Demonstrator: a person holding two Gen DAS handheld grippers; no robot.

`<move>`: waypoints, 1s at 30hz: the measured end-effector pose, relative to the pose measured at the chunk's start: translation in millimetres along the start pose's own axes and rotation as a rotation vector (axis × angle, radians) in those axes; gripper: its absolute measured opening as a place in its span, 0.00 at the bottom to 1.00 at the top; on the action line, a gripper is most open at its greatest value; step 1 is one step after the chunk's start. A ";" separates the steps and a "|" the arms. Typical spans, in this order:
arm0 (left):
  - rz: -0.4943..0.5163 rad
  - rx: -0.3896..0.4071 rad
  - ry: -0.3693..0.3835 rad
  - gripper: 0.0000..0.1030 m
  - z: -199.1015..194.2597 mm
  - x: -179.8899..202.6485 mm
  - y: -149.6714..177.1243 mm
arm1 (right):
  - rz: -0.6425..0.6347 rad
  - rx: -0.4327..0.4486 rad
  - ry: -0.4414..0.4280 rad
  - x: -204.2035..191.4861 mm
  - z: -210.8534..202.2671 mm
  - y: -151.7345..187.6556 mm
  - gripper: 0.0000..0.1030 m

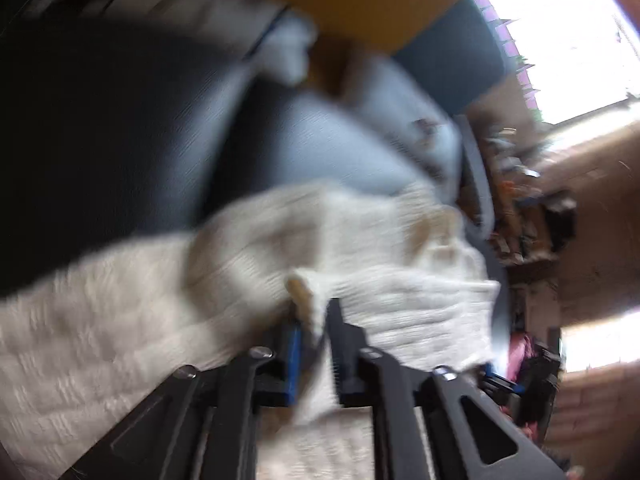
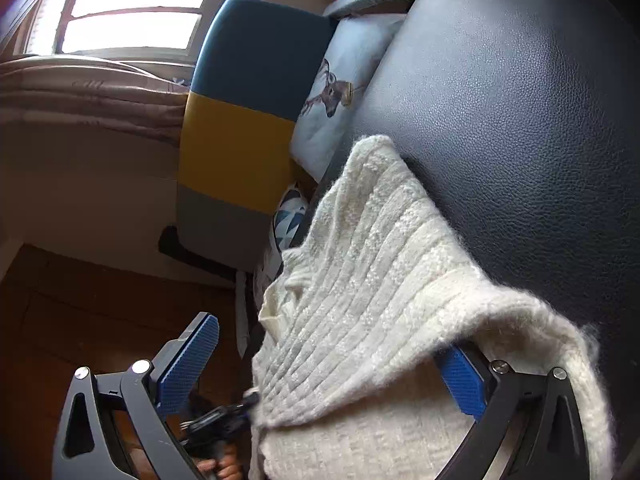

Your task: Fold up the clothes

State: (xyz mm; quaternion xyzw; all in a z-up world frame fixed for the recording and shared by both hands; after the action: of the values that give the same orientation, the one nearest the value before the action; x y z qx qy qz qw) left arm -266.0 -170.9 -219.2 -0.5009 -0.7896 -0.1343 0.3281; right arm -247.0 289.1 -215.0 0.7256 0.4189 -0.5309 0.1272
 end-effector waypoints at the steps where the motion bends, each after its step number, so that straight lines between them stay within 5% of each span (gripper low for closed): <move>1: -0.019 0.018 0.006 0.14 -5.6 -2.3 0.0 | -0.009 -0.015 0.004 -0.4 -5.0 0.9 1.00; 5: -0.045 0.193 -0.075 0.15 -47.7 -15.9 -4.8 | -0.086 -0.031 0.013 -9.0 -31.0 2.9 1.00; 9: 0.037 0.237 0.010 0.15 -58.4 10.1 6.1 | -0.172 -0.034 -0.034 -38.5 -24.8 -4.6 1.00; 13: 0.153 0.170 0.005 0.16 -29.2 43.7 14.8 | -0.195 -0.076 -0.026 -49.0 15.3 -12.1 1.00; 16: 0.197 0.134 -0.061 0.18 -0.7 46.4 16.4 | -0.115 -0.103 0.087 -18.1 38.3 -12.3 0.99; 17: 0.208 0.125 -0.099 0.18 11.2 43.6 18.5 | -0.109 -0.105 0.112 -12.5 41.1 -12.9 0.93; 19: 0.224 0.134 -0.120 0.13 26.6 41.2 20.8 | -0.145 -0.098 0.128 -13.3 38.5 -16.1 0.57; 22: 0.199 0.134 -0.093 0.13 23.2 42.9 19.9 | -0.199 -0.086 0.152 -14.5 34.5 -20.9 0.38; 24: 0.202 0.141 -0.072 0.14 17.6 49.9 21.4 | -0.235 -0.079 0.168 -15.4 31.9 -24.2 0.40; 27: 0.275 0.173 -0.036 0.15 8.9 70.3 28.1 | -0.289 -0.067 0.192 -16.7 27.8 -29.1 0.58; 30: 0.338 0.151 -0.032 0.15 13.1 88.7 32.9 | -0.315 -0.060 0.217 -19.9 31.8 -39.0 0.58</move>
State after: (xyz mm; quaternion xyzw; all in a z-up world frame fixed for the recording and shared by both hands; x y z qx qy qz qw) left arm -267.2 -86.2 -174.9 -0.6022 -0.7074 -0.0096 0.3699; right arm -298.8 283.7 -200.2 0.6999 0.5543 -0.4502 0.0181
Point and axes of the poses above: each gripper's, at about its wrist camera, not at the fingertips, and z roughly the way its jaws point, x to its right, y to its underside, the point moved 7 cm from there along z, roughly the way its jaws point, and after that the axes turned 6 degrees about -z, right-handed, at the moved point
